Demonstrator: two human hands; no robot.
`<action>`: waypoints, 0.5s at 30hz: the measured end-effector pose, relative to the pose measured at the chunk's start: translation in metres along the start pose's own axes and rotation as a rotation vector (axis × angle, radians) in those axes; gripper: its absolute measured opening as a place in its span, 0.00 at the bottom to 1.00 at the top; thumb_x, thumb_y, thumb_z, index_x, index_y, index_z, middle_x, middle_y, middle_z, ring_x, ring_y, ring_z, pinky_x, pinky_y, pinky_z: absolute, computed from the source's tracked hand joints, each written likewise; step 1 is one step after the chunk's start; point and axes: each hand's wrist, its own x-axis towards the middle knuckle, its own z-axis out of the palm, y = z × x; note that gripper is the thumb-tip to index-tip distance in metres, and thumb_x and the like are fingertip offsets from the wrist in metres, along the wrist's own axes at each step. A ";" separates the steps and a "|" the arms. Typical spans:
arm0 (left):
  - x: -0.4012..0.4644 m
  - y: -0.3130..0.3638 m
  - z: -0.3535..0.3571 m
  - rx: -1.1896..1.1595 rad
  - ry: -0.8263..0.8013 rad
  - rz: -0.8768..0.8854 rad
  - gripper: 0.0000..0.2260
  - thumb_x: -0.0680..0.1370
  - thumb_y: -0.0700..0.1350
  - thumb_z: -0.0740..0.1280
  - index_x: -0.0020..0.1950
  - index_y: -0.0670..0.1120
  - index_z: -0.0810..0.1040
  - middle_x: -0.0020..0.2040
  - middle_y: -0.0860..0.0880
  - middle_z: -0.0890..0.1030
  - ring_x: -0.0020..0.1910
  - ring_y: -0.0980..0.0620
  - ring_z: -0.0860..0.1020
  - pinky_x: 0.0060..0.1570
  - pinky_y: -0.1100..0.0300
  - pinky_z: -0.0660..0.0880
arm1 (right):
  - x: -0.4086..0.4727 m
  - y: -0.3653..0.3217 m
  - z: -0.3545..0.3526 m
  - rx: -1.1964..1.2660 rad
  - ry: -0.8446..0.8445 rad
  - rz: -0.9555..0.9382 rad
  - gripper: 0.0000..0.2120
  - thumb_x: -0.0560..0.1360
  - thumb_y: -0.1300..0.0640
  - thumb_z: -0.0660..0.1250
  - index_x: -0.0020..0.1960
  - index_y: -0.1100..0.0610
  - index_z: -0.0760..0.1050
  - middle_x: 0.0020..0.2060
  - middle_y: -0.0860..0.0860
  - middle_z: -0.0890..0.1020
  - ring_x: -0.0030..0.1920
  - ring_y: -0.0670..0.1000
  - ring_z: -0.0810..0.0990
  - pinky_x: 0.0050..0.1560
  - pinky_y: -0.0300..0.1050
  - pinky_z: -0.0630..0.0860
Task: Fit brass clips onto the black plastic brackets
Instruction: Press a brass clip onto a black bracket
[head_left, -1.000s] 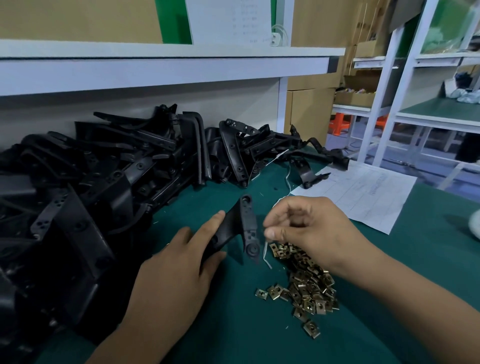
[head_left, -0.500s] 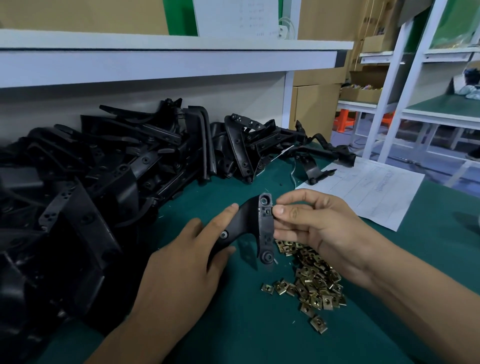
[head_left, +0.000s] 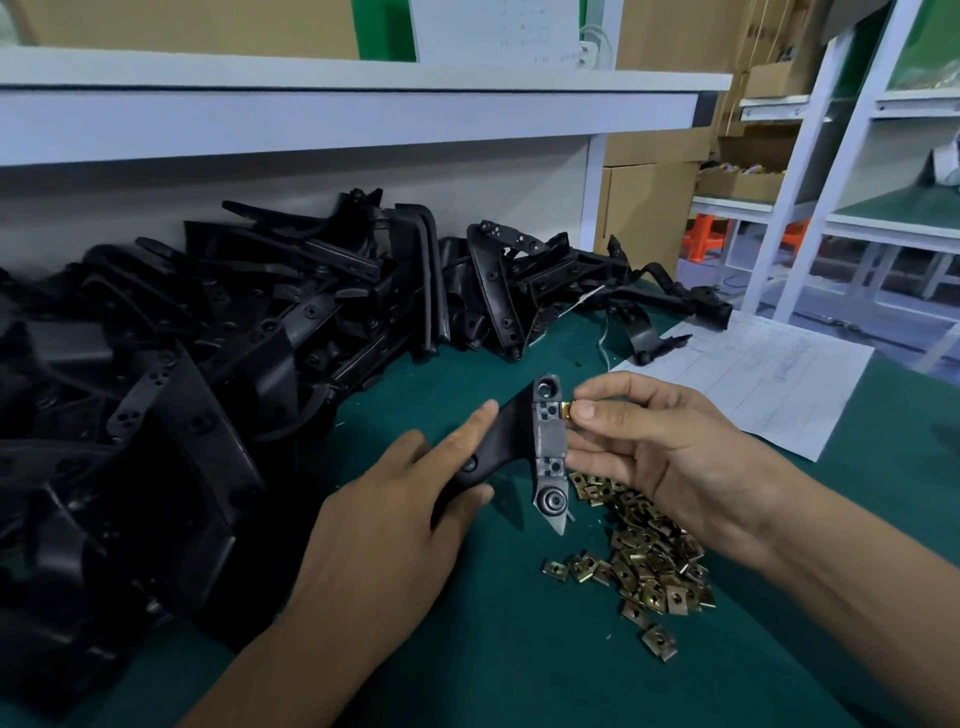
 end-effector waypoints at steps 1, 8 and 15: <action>0.000 0.000 0.000 -0.001 -0.002 0.000 0.31 0.80 0.65 0.58 0.77 0.78 0.45 0.46 0.61 0.70 0.38 0.58 0.74 0.36 0.60 0.77 | 0.000 0.000 0.000 -0.007 0.007 0.000 0.13 0.64 0.63 0.79 0.48 0.60 0.84 0.44 0.60 0.87 0.44 0.55 0.88 0.44 0.45 0.85; -0.001 -0.001 0.002 -0.010 0.022 0.010 0.30 0.79 0.65 0.59 0.77 0.78 0.47 0.47 0.62 0.69 0.42 0.58 0.75 0.35 0.65 0.74 | 0.001 0.001 -0.001 -0.009 0.010 -0.007 0.14 0.64 0.63 0.79 0.49 0.60 0.85 0.47 0.61 0.87 0.46 0.57 0.88 0.45 0.46 0.85; -0.001 0.001 0.000 0.027 0.005 -0.018 0.31 0.79 0.63 0.61 0.79 0.75 0.51 0.45 0.60 0.69 0.37 0.56 0.74 0.34 0.61 0.76 | -0.001 0.001 -0.002 -0.085 0.055 -0.020 0.17 0.61 0.62 0.81 0.48 0.64 0.84 0.43 0.63 0.87 0.44 0.58 0.89 0.42 0.45 0.85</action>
